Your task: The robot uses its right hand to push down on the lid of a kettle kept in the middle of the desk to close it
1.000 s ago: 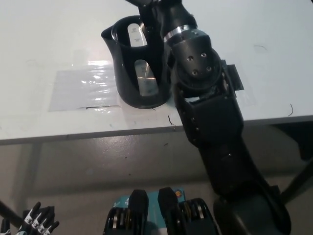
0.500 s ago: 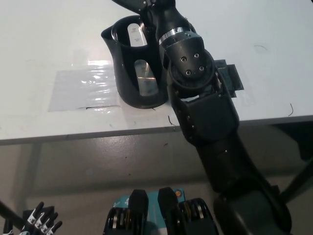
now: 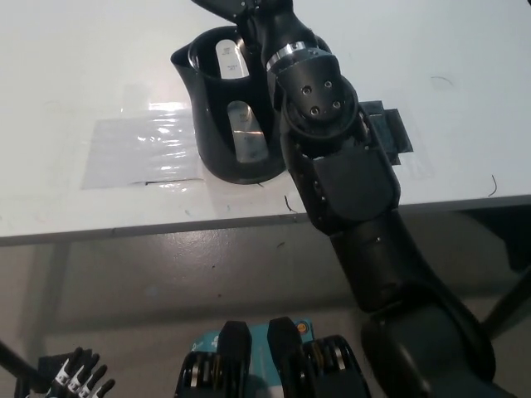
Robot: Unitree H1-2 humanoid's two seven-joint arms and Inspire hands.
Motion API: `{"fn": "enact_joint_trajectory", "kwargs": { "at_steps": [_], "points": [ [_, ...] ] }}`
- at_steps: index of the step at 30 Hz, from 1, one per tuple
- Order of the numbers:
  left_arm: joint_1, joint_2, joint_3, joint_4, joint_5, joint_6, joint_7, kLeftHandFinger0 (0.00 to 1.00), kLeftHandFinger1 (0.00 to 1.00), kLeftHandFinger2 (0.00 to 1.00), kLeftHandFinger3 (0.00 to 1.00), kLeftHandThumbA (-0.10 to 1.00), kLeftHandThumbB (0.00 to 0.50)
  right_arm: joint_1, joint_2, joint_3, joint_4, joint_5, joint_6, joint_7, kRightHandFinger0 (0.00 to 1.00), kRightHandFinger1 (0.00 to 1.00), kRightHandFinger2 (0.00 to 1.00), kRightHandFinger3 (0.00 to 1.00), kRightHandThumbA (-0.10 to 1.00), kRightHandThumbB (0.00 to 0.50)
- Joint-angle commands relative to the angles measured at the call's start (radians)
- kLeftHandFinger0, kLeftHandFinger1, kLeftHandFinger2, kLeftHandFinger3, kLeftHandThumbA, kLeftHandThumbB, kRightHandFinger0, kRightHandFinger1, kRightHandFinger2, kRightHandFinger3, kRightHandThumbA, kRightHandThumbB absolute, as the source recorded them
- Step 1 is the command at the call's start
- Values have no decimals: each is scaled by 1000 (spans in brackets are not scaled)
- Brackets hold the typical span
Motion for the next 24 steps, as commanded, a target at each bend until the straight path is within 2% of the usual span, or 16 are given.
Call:
{"fn": "enact_joint_trajectory", "kwargs": {
  "at_steps": [1,12,14,15,18,24],
  "points": [
    [23,0,-10,-20,-14,-33,-25,1000,1000,1000,1000,1000,489,-106,5,-18,65,43,-81,-1,1000,1000,1000,1000,559,140],
    [-16,0,-26,-22,-13,-26,-14,1000,1000,1000,1000,1000,500,-183,-3,-61,311,91,-198,-3,1000,1000,1000,1000,509,139],
    [-19,-2,-28,-25,-10,-28,-11,1000,1000,1000,1000,1000,498,-196,-6,-56,373,79,-220,-17,1000,1000,1000,1000,538,145],
    [-20,0,-28,-25,-6,-29,-12,1000,1000,1000,1000,1000,500,-200,-6,-55,439,80,-248,-14,1000,1000,1000,1000,543,119],
    [-21,4,-33,-19,-4,-38,-22,1000,1000,1000,1000,1000,500,-195,-12,-60,519,89,-293,-12,1000,1000,1000,1000,531,101],
    [-18,7,-30,-33,-17,-26,-21,1000,1000,1000,1000,1000,500,-184,-24,-92,656,125,-352,11,1000,1000,1000,1000,570,117]
  ]
}}
